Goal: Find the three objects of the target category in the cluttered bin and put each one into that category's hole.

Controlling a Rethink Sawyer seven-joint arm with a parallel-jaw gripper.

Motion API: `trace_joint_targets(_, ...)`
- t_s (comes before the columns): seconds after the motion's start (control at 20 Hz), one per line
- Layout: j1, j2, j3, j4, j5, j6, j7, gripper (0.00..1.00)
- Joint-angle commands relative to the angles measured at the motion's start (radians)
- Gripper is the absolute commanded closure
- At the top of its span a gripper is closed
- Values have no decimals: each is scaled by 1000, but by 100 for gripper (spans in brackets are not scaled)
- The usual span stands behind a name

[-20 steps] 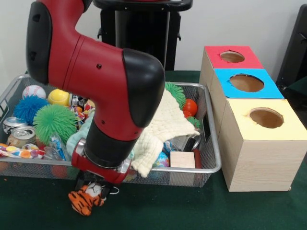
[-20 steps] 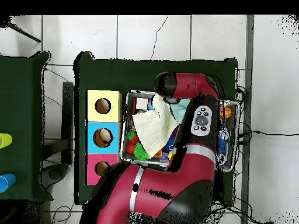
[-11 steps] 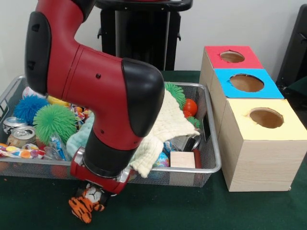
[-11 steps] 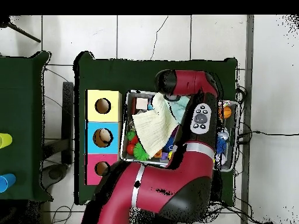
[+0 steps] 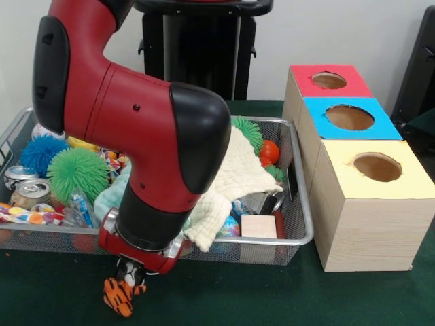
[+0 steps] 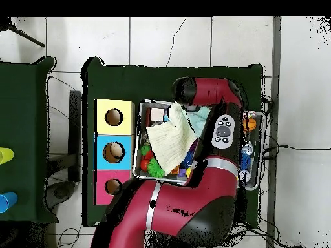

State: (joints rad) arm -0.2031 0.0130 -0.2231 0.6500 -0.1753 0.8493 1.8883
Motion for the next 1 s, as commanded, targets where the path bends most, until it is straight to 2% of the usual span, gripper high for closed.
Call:
trace_joint_targets(0.05,2,-145,95,240,25,-134,74,100)
trace_joint_targets(0.1,2,-188,105,274,25,-174,63,100)
trace_joint_targets(0.15,10,-256,105,316,6,-249,40,100)
trace_joint_targets(0.2,9,-290,114,338,-9,-313,21,100)
trace_joint_targets(0.25,31,-334,85,357,-43,-359,23,100)
trace_joint_targets(0.3,37,-355,80,371,-52,-381,24,100)
trace_joint_targets(0.5,98,-411,-19,407,-121,-511,97,100)
trace_joint_targets(0.7,115,-422,-51,442,-122,-607,142,100)
trace_joint_targets(0.8,93,-440,-7,481,-77,-530,108,100)
trace_joint_targets(0.85,58,-462,59,527,-10,-375,56,100)
trace_joint_targets(1.0,17,-490,130,571,110,-54,5,100)
